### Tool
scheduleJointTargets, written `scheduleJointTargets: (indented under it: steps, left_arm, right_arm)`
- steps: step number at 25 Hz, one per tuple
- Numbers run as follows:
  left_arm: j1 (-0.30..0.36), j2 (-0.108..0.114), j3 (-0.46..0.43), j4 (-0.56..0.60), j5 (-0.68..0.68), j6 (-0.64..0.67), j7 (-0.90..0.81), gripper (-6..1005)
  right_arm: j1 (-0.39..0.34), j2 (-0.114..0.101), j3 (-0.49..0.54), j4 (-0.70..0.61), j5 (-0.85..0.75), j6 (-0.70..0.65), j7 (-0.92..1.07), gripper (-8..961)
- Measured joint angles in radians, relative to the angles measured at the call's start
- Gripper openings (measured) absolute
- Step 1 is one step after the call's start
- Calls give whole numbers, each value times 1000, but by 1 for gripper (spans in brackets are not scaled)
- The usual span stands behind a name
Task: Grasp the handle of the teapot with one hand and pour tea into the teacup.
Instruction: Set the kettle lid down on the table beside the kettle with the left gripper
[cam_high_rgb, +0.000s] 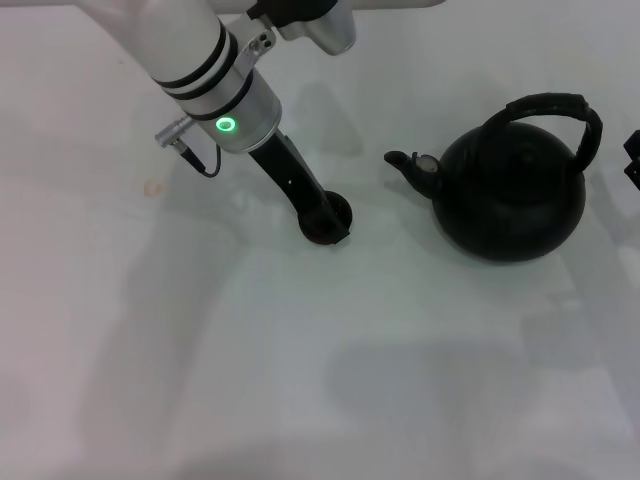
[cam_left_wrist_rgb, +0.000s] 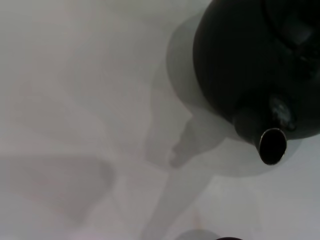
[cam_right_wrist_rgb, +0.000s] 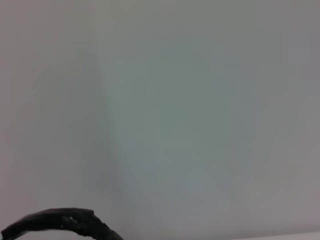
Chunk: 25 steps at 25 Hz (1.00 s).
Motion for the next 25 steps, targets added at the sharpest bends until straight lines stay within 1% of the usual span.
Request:
scheduleJointTargets:
  steps: [25]
  left_arm:
    - [5,0,-1,1,13,2,-6,694]
  right_arm:
    - [-2,0,2,-1,0,0,0,875]
